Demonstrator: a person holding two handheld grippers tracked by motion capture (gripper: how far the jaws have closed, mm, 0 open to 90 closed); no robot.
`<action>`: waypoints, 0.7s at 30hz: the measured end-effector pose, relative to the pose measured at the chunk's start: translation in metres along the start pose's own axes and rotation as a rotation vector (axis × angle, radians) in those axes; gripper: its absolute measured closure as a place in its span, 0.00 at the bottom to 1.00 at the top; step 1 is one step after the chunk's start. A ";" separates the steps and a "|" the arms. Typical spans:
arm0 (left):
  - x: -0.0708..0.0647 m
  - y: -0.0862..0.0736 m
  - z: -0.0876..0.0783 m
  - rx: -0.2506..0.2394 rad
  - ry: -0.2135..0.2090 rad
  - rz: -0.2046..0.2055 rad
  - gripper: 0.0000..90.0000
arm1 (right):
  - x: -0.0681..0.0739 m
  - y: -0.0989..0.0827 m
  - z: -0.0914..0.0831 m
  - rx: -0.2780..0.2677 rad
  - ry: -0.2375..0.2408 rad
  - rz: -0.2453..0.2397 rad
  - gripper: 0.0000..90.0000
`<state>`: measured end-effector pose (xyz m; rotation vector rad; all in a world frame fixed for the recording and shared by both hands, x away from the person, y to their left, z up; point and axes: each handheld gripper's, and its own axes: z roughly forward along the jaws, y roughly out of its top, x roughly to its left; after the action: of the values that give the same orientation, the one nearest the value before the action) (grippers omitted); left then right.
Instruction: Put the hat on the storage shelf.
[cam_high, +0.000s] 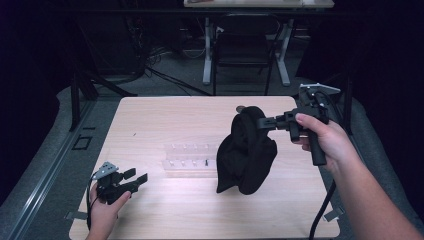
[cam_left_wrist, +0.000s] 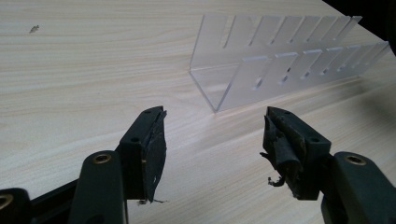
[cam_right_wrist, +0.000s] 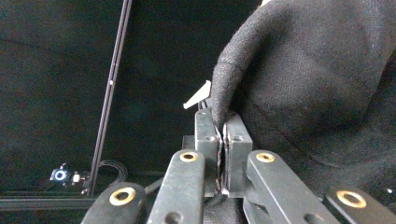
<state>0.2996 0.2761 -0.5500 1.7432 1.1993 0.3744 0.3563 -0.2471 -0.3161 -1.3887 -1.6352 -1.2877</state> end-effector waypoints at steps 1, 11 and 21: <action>0.000 0.000 0.000 0.000 0.000 0.001 0.44 | 0.001 0.002 0.002 -0.007 0.001 0.002 0.97; 0.000 0.000 -0.001 -0.003 -0.003 0.006 0.44 | 0.001 0.023 0.025 -0.026 0.016 -0.015 0.97; -0.001 0.000 -0.001 -0.004 -0.004 0.011 0.44 | -0.001 0.039 0.036 -0.071 0.003 -0.038 0.97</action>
<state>0.2985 0.2754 -0.5488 1.7469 1.1853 0.3795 0.3984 -0.2152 -0.3181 -1.4038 -1.6352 -1.3810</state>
